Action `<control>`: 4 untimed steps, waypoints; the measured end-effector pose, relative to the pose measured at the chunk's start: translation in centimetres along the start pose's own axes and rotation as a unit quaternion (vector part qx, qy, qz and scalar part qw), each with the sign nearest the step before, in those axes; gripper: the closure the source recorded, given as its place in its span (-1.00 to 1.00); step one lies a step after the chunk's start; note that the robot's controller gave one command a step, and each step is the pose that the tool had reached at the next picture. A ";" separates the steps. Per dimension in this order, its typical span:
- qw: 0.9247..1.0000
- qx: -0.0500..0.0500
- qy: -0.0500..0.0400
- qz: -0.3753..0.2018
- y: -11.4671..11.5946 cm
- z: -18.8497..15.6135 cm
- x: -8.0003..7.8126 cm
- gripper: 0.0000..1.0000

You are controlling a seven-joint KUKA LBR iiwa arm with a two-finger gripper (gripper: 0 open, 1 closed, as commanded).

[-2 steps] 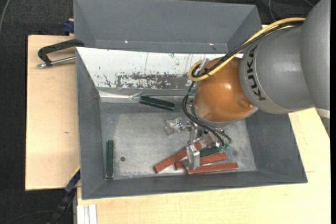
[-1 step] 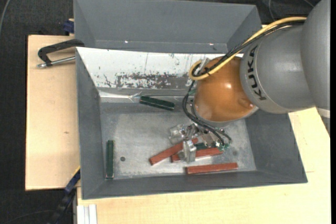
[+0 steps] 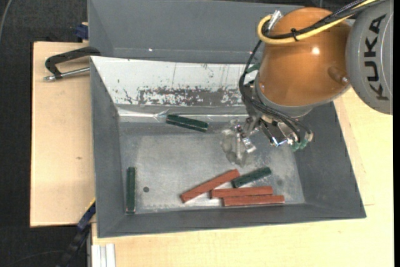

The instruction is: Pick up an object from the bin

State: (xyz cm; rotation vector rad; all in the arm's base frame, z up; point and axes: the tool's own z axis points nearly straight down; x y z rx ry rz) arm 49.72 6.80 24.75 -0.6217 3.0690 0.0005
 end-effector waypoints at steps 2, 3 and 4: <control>0.997 -0.002 0.008 0.079 -4.2 18.1 1.1 -1.00; 0.997 -0.001 0.005 0.078 -4.2 17.5 0.9 1.00; 0.998 0.001 -0.003 0.066 -5.1 -1.2 -1.0 1.00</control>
Offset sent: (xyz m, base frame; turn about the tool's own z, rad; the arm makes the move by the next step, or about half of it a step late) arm 0.0000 0.0000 0.0000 0.0000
